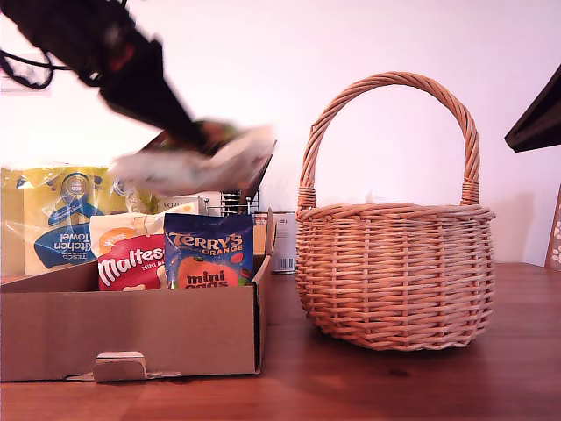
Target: Move the bags of Easter eggs from the cardboard box on the left into the woven basket on the right side.
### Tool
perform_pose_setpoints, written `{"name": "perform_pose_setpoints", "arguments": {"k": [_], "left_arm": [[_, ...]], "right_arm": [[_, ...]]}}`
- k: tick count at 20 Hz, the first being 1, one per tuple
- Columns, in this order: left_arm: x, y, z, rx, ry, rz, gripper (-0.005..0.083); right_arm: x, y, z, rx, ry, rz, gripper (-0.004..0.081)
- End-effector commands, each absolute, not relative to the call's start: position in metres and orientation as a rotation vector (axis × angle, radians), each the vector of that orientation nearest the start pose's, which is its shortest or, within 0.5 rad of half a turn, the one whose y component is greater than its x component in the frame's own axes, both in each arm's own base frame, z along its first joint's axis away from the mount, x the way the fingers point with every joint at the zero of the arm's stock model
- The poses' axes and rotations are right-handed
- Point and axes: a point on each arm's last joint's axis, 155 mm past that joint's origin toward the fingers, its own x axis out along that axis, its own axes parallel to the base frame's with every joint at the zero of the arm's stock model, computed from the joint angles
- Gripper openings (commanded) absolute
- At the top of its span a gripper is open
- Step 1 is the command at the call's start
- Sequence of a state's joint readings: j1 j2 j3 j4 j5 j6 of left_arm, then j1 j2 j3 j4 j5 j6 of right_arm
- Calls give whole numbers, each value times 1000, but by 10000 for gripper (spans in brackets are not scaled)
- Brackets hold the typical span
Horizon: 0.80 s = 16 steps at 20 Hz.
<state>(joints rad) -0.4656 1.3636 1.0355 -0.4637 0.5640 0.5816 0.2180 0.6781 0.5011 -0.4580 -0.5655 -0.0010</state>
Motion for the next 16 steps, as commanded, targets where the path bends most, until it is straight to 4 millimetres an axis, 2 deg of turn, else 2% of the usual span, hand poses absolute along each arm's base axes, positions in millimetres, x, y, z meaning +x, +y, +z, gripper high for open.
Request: {"name": "perform_pose_setpoints", "arguments": {"k": [1, 6, 8, 12, 16], "left_arm": [[277, -270, 183, 411, 501, -1252, -21], [263, -312, 210, 367, 367, -1334, -22], [259, -329, 212, 348, 339, -1357, -22], [271, -361, 199, 370, 279, -1350, -22], [301, -389, 186, 386, 222, -1288, -22]], "right_arm": [[218, 151, 153, 110, 638, 762, -12], [218, 151, 153, 110, 637, 762, -12], [218, 151, 153, 110, 637, 762, -12], [218, 151, 153, 110, 637, 762, -12], [218, 151, 153, 109, 638, 762, -12]]}}
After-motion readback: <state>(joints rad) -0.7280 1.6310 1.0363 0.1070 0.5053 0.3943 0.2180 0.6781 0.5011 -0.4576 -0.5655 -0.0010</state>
